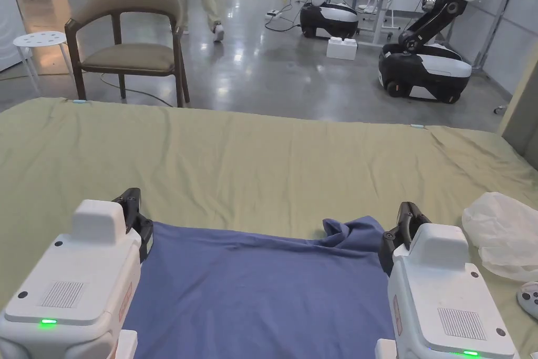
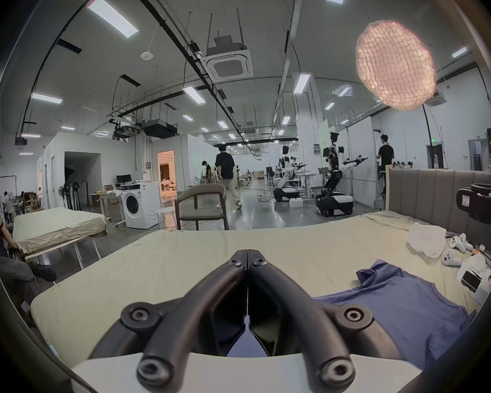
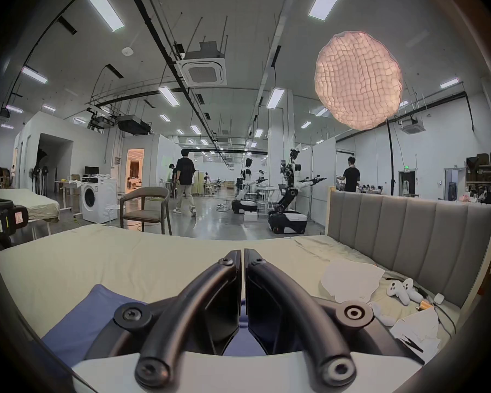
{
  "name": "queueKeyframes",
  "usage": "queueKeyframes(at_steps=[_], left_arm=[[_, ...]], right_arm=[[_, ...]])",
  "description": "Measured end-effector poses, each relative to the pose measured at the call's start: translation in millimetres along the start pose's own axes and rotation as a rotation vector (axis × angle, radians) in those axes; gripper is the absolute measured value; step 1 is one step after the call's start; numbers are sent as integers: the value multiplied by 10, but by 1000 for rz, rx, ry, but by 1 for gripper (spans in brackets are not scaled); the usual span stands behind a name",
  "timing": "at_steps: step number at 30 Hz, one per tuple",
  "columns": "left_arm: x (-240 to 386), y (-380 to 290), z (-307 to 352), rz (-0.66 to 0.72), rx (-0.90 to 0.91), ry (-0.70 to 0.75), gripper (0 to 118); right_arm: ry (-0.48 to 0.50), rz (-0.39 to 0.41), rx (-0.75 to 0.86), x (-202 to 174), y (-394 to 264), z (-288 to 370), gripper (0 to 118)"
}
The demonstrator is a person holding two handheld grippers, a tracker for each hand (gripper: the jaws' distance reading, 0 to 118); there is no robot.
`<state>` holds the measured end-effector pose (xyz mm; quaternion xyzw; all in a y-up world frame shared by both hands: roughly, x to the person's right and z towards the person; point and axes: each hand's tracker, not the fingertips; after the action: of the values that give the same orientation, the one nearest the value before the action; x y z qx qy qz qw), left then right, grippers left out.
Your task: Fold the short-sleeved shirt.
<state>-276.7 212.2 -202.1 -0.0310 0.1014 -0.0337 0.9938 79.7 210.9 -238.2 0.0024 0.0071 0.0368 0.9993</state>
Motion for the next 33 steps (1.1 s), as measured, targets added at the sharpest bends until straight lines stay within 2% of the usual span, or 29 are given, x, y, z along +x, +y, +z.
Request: queueKeyframes(at_steps=[3, 8, 15, 17, 20, 22, 28, 33], left_arm=[[-168, -50, 68, 0, -44, -17, 0], [-559, -261, 283, 16, -243, -59, 0], [-1008, -738, 664, 32, -647, -108, 0], [-1154, -924, 689, 69, -761, -116, 8], [-1195, -1108, 770, 94, -888, -154, 43], [-1194, -1218, 788, 110, -934, -167, 60], [-1208, -1395, 599, 218, -953, -82, 63], [-1182, -1706, 326, 169, -1110, -48, 63]], right_arm=[[11, 4, 1, -2, 13, 23, 0], [35, 10, -22, 7, -37, 47, 0], [62, 19, -100, -34, -224, 46, 0], [70, 14, -123, -51, -290, 39, 0], [83, 18, -153, -80, -368, 34, 0], [86, 25, -169, -97, -408, 36, 0], [91, 40, -206, -91, -502, 35, 0], [85, 44, -230, -74, -555, 36, 0]])
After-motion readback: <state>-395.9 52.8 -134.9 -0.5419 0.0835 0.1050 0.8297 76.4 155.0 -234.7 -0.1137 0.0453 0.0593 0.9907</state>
